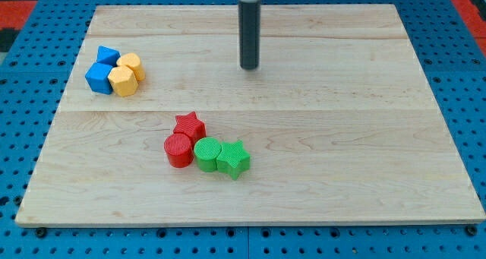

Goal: Push the red blocks towards the group of blocks

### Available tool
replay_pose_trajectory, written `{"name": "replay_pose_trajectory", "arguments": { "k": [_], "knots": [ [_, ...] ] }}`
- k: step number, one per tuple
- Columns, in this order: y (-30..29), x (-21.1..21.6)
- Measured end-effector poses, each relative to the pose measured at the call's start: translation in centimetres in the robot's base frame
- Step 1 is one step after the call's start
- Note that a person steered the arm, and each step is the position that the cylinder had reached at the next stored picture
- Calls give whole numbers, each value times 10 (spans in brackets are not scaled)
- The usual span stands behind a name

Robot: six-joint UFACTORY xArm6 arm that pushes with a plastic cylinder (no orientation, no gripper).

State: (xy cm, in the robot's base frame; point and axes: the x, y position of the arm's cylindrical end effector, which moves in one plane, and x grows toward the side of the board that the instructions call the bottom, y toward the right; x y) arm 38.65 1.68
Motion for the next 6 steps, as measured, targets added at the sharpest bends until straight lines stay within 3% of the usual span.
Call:
{"name": "replay_pose_trajectory", "arguments": {
  "k": [3,4,6],
  "knots": [
    [-26,104],
    [-83,115],
    [-154,59]
  ]
}}
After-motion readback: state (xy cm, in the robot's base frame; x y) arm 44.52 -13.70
